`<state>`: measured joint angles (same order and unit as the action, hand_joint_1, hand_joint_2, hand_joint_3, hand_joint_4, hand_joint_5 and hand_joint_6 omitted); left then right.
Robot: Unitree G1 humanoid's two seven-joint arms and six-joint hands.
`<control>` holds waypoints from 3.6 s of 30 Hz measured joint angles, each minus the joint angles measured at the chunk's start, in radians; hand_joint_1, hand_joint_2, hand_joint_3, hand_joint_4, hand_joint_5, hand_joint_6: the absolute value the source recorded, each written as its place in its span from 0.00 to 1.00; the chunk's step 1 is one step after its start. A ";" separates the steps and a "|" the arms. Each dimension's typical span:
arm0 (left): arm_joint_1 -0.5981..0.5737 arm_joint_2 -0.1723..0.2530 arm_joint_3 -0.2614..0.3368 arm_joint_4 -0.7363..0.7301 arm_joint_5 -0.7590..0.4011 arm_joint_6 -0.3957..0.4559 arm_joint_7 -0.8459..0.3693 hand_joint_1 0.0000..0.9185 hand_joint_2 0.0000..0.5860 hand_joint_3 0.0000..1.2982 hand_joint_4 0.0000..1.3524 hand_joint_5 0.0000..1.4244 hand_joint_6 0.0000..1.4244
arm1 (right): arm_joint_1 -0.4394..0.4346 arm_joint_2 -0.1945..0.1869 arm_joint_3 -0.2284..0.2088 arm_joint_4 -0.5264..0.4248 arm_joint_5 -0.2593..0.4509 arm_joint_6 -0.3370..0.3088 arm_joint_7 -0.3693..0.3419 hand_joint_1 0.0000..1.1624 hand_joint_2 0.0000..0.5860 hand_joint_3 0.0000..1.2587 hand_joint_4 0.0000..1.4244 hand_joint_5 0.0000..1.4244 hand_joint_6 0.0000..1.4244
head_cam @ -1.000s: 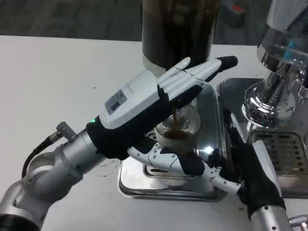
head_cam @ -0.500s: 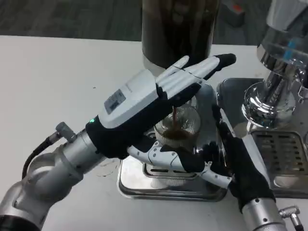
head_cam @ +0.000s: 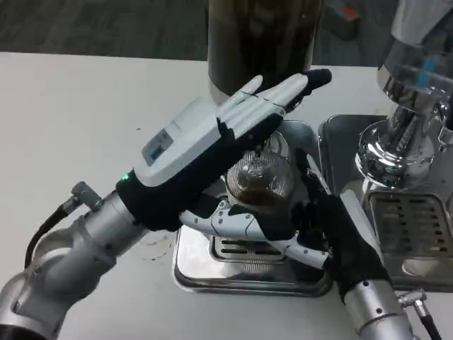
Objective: Grasp the cup under the faucet to collect the drink, then remove the cup.
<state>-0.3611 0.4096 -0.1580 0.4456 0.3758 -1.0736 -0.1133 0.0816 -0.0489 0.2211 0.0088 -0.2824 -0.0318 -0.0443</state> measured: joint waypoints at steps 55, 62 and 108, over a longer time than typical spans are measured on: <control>0.342 0.077 0.249 0.243 -0.046 0.135 0.162 0.00 0.22 0.01 0.00 0.06 0.00 | -0.024 0.036 0.026 0.066 0.021 -0.056 0.002 0.65 0.33 0.00 0.00 0.00 0.01; 0.342 0.087 0.216 0.270 -0.034 0.144 0.164 0.00 0.23 0.02 0.00 0.06 0.00 | -0.043 0.044 0.029 0.107 0.003 -0.065 -0.020 0.67 0.32 0.00 0.00 0.00 0.00; 0.360 0.098 0.193 0.275 -0.135 0.164 0.081 0.00 0.23 0.07 0.03 0.08 0.00 | -0.140 0.105 0.022 0.273 -0.008 -0.137 -0.157 0.85 0.37 0.17 0.36 0.38 0.43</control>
<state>-0.0012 0.5079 0.0350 0.7210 0.2410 -0.9100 -0.0324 -0.0579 0.0565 0.2430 0.2819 -0.2901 -0.1693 -0.2010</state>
